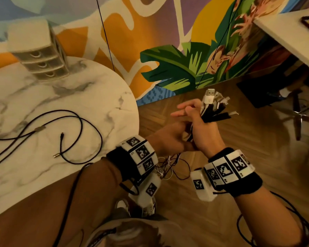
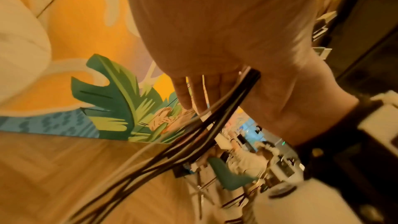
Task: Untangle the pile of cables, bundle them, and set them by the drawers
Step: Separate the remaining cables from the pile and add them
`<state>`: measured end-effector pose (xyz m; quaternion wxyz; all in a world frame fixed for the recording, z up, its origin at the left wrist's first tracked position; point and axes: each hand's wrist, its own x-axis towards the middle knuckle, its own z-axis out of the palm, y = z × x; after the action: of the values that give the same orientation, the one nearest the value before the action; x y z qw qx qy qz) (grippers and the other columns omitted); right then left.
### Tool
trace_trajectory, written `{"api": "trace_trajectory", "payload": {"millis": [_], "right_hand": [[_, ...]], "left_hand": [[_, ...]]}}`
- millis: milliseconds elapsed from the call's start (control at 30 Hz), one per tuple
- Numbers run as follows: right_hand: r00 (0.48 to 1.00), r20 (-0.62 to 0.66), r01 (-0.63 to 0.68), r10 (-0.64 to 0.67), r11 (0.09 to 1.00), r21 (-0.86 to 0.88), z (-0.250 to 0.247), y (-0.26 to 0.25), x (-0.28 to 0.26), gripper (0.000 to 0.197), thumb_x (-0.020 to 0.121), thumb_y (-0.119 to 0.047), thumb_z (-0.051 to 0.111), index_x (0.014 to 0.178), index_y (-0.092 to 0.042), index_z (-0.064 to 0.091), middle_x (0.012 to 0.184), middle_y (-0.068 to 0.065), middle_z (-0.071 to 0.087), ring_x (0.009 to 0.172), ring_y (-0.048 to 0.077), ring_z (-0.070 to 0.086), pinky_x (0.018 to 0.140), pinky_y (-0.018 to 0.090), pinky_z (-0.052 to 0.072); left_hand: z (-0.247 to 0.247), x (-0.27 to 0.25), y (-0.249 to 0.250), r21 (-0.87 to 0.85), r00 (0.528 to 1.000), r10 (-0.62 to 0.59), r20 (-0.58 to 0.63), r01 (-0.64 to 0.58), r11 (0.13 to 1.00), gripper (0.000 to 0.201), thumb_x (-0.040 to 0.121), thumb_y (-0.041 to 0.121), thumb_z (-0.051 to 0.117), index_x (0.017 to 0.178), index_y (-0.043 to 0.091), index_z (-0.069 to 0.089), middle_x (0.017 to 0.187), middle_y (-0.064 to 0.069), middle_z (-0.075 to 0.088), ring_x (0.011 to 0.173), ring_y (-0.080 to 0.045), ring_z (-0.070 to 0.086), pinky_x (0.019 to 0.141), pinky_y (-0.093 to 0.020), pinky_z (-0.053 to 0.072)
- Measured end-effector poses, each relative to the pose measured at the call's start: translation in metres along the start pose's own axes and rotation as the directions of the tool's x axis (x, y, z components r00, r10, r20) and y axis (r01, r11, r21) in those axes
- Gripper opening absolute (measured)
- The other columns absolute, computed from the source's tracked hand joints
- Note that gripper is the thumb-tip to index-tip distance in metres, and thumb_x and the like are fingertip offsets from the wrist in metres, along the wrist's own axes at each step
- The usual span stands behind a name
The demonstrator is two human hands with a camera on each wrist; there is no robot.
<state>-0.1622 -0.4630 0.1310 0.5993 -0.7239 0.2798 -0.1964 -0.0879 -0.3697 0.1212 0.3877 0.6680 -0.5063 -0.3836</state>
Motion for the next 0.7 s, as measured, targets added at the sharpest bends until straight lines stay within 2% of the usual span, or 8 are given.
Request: {"api": "trace_trajectory", "payload": {"millis": [100, 200, 300, 400, 467, 533, 600, 700], "right_hand": [[0.984, 0.105, 0.152, -0.142, 0.983, -0.100, -0.006, -0.017, 0.008, 0.037, 0.097, -0.026, 0.039, 0.084, -0.014, 0.072, 0.094, 0.001, 0.070, 0.096, 0.014, 0.064, 0.090, 0.029, 0.048], [0.985, 0.160, 0.047, -0.060, 0.996, 0.081, -0.014, -0.022, 0.011, 0.043, 0.092, -0.050, 0.044, 0.097, -0.017, 0.072, 0.096, 0.003, 0.070, 0.082, 0.015, 0.065, 0.060, 0.025, 0.052], [0.918, 0.394, -0.090, -0.035, 0.951, 0.295, -0.013, 0.003, 0.009, 0.043, 0.086, -0.046, 0.055, 0.099, -0.005, 0.059, 0.084, 0.005, 0.062, 0.071, 0.017, 0.061, 0.062, 0.027, 0.049], [0.868, 0.495, -0.054, 0.038, 0.998, 0.017, 0.007, 0.045, 0.003, 0.025, 0.084, -0.024, 0.063, 0.084, 0.001, 0.058, 0.074, 0.012, 0.061, 0.066, 0.028, 0.056, 0.065, 0.037, 0.048], [0.890, 0.441, -0.056, 0.111, 0.989, -0.137, 0.022, 0.072, 0.002, 0.032, 0.085, -0.021, 0.066, 0.061, -0.006, 0.051, 0.055, 0.007, 0.047, 0.050, 0.024, 0.041, 0.055, 0.034, 0.037], [0.940, 0.265, -0.175, 0.217, 0.969, -0.173, 0.030, 0.091, 0.006, 0.038, 0.087, -0.018, 0.064, 0.055, -0.016, 0.045, 0.047, -0.005, 0.037, 0.043, 0.010, 0.032, 0.049, 0.028, 0.029], [0.942, 0.104, -0.290, 0.321, 0.927, -0.237, 0.028, 0.111, 0.011, 0.040, 0.088, -0.020, 0.062, 0.052, -0.017, 0.043, 0.046, -0.007, 0.035, 0.040, 0.009, 0.030, 0.046, 0.025, 0.026], [0.877, -0.010, -0.446, 0.481, 0.806, -0.389, 0.011, 0.154, 0.011, 0.045, 0.090, -0.026, 0.060, 0.051, -0.018, 0.039, 0.047, -0.003, 0.036, 0.042, 0.014, 0.032, 0.045, 0.025, 0.025]], "left_hand": [[-0.009, 0.015, 0.018, -0.174, 0.997, 0.027, -0.074, -0.039, 0.984, 0.040, 0.082, 0.001, 0.055, 0.121, -0.008, 0.050, 0.113, -0.017, 0.057, 0.098, -0.015, 0.055, 0.085, -0.016, 0.046], [-0.013, 0.020, 0.029, -0.390, 0.995, -0.041, -0.092, 0.002, 0.921, 0.006, 0.085, 0.001, 0.048, 0.086, 0.003, 0.053, 0.067, -0.006, 0.054, 0.056, -0.009, 0.053, 0.053, -0.023, 0.047], [-0.021, 0.021, 0.031, -0.495, 0.973, -0.149, -0.176, 0.044, 0.868, 0.037, 0.094, 0.009, 0.048, 0.058, 0.015, 0.041, 0.042, 0.006, 0.039, 0.036, -0.009, 0.035, 0.041, -0.021, 0.033], [-0.034, 0.018, 0.033, -0.579, 0.963, -0.182, -0.200, 0.033, 0.814, 0.050, 0.094, 0.014, 0.050, 0.049, 0.015, 0.030, 0.036, 0.004, 0.029, 0.030, -0.012, 0.023, 0.037, -0.020, 0.022], [-0.040, 0.020, 0.036, -0.415, 0.946, -0.195, -0.257, 0.074, 0.907, 0.051, 0.093, 0.012, 0.052, 0.047, 0.016, 0.031, 0.034, 0.007, 0.031, 0.028, -0.008, 0.025, 0.036, -0.020, 0.023], [-0.049, 0.019, 0.042, -0.047, 0.926, -0.135, -0.353, 0.126, 0.991, 0.049, 0.091, 0.015, 0.057, 0.047, 0.019, 0.037, 0.039, 0.009, 0.035, 0.030, -0.004, 0.032, 0.039, -0.014, 0.024], [-0.064, 0.015, 0.053, 0.298, 0.931, -0.009, -0.366, 0.126, 0.946, 0.045, 0.091, 0.021, 0.057, 0.050, 0.022, 0.040, 0.047, 0.007, 0.036, 0.039, -0.005, 0.038, 0.040, -0.015, 0.027], [-0.094, 0.010, 0.071, 0.648, 0.923, 0.180, -0.341, 0.092, 0.756, 0.037, 0.092, 0.029, 0.052, 0.057, 0.020, 0.050, 0.053, 0.008, 0.038, 0.046, -0.008, 0.035, 0.044, -0.017, 0.022]]}}
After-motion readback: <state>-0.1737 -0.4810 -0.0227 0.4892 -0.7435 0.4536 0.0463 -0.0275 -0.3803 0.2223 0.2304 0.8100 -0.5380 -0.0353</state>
